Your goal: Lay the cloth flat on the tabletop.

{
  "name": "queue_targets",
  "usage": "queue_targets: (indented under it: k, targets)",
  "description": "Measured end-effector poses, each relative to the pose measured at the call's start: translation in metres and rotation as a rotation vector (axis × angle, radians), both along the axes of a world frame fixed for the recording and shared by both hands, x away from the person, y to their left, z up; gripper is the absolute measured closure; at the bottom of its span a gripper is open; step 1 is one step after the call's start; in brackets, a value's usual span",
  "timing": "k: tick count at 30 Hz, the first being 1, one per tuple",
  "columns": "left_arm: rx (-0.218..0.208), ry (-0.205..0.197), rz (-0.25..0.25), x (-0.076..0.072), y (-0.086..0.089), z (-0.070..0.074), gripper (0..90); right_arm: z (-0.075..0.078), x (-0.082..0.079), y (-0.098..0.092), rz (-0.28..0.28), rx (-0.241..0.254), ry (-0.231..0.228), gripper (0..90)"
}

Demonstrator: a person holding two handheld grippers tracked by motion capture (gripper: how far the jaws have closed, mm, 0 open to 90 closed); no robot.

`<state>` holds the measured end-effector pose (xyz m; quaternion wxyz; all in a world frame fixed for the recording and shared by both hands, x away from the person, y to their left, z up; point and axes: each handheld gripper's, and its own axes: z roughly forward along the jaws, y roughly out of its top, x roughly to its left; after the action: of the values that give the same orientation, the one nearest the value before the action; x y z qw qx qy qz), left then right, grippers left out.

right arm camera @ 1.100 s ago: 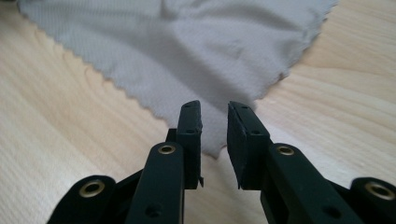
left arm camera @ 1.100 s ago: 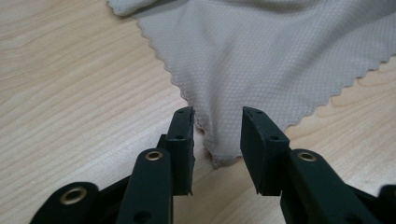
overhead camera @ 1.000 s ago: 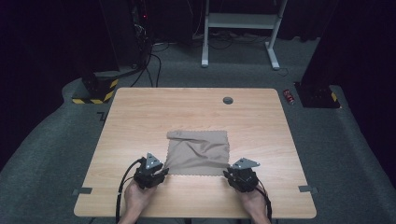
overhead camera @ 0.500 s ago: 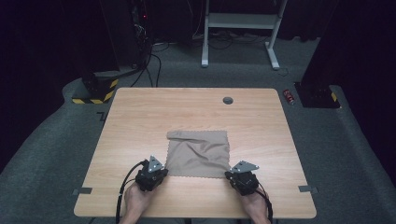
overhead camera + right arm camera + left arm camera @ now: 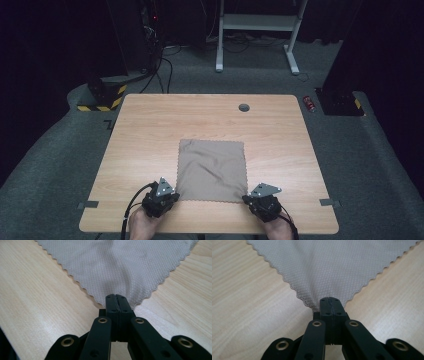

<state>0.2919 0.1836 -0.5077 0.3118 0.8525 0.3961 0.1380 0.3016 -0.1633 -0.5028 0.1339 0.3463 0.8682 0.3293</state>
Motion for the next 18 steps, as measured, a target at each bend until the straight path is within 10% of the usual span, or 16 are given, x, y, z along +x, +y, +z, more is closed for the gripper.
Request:
queue_targets:
  k: [10,18]
  targets:
    - [-0.045,-0.026,0.03,0.006,-0.001,0.005,75.8,0.009,0.013,0.001,-0.035,0.078,-0.041,83.6]
    - [-0.06,-0.069,0.11,0.037,-0.008,0.001,57.3,-0.003,0.061,0.012,-0.131,0.055,-0.025,77.8]
